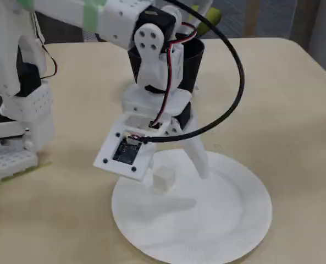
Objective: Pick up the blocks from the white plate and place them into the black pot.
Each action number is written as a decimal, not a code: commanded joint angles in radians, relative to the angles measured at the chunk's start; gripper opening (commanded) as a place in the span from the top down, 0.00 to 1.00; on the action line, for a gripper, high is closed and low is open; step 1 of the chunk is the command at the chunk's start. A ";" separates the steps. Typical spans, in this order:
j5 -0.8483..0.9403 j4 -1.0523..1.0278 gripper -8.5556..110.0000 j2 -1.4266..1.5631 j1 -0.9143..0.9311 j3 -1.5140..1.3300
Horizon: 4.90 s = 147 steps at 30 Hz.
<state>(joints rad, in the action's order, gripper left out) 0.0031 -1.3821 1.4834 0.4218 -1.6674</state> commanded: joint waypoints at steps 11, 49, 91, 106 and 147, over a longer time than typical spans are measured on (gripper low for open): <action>0.018 -0.121 0.60 -0.123 -0.009 0.160; -0.020 0.176 0.95 0.167 -0.063 0.137; -0.100 0.959 0.95 0.782 -1.086 -0.715; -0.077 0.962 0.80 0.770 -1.085 -0.693; 0.117 0.215 0.95 1.669 -0.509 -0.908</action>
<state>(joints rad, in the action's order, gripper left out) 0.1104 -1.1873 3.1370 -0.0844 -2.5541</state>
